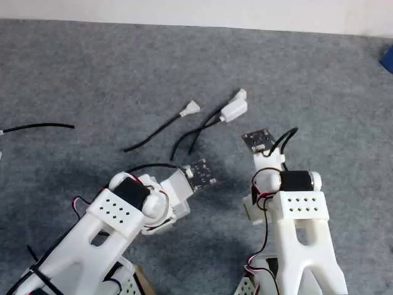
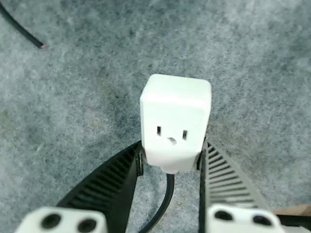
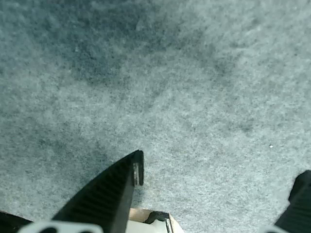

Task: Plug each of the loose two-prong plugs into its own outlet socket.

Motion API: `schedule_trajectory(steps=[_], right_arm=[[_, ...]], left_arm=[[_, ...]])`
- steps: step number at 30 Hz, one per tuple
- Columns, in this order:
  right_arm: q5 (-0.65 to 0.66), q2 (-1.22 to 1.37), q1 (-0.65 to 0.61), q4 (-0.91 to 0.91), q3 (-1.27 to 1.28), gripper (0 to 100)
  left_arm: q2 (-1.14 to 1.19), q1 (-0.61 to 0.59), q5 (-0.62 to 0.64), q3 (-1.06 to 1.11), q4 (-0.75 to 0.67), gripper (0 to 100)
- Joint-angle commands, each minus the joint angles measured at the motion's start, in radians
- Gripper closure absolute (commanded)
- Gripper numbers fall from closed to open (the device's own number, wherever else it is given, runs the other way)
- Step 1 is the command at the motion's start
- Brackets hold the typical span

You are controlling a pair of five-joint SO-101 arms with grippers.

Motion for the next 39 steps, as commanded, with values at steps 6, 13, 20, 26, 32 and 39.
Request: schedule_trajectory(steps=[6, 13, 20, 26, 32, 39], right_arm=[[-0.006, -0.024, -0.002, -0.01, -0.004, 55.5], [-0.008, -0.024, -0.002, -0.01, -0.004, 55.5], [-0.006, -0.024, -0.002, -0.008, -0.004, 55.5], [-0.006, -0.024, -0.004, -0.008, -0.002, 55.5], [-0.006, -0.024, -0.004, -0.008, -0.002, 55.5], [-0.006, -0.024, -0.004, -0.005, -0.002, 55.5]], left_arm=[[-0.019, 0.012, -0.002, -0.099, 0.023, 79], [-0.018, 0.042, 0.002, -0.097, 0.029, 67], [-0.012, 0.062, 0.04, -0.094, -0.038, 71], [-0.01, -0.01, 0.158, -0.041, -0.213, 72], [0.01, -0.133, 0.115, -0.007, -0.249, 72], [0.168, -0.189, 0.115, 0.028, -0.377, 72]])
